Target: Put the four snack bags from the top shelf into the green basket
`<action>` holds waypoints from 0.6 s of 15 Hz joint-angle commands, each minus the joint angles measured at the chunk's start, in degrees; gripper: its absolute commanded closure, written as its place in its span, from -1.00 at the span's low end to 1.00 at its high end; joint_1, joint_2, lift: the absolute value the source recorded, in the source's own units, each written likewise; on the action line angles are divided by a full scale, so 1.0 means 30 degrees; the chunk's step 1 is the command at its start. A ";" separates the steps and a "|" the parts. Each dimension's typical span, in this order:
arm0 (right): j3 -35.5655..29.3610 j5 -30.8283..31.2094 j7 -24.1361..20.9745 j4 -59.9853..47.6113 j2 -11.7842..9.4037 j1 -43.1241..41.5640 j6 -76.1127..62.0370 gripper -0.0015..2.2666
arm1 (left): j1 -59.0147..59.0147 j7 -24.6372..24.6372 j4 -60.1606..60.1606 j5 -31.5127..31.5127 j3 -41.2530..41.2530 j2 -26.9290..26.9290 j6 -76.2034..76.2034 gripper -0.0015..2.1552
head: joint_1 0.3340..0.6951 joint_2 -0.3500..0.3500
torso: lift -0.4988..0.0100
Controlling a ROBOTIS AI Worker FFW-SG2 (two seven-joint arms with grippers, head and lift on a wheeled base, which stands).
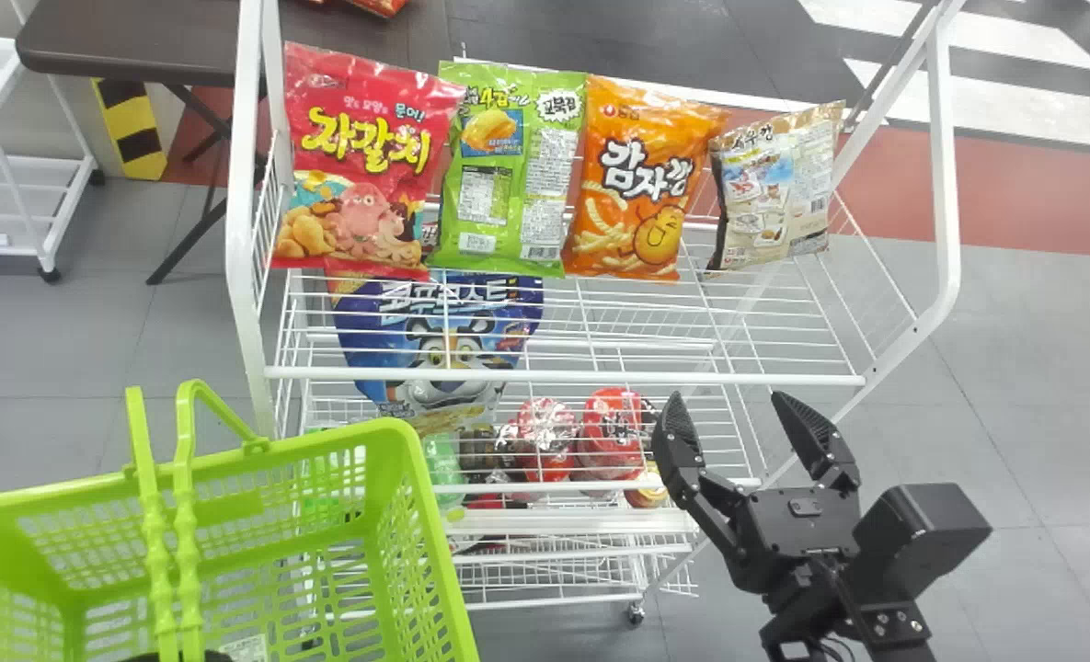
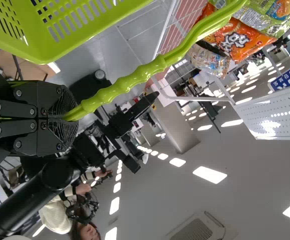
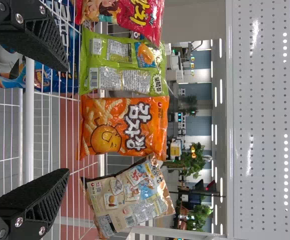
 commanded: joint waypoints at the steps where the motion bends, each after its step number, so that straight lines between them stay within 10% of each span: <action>1: -0.0016 0.0005 0.0001 -0.0030 0.0092 0.0036 -0.0290 -0.92 | 0.0033 -0.0219 0.0001 0.0012 0.0049 0.0001 0.0000 0.99 | 1.00 -0.73 | 0.95; 9: 0.0130 0.0034 0.0001 0.0057 0.0092 -0.0198 -0.0407 -0.95 | -0.0026 -0.0219 0.0089 -0.0076 -0.0068 0.0001 -0.0058 1.00 | 1.00 -0.72 | 0.95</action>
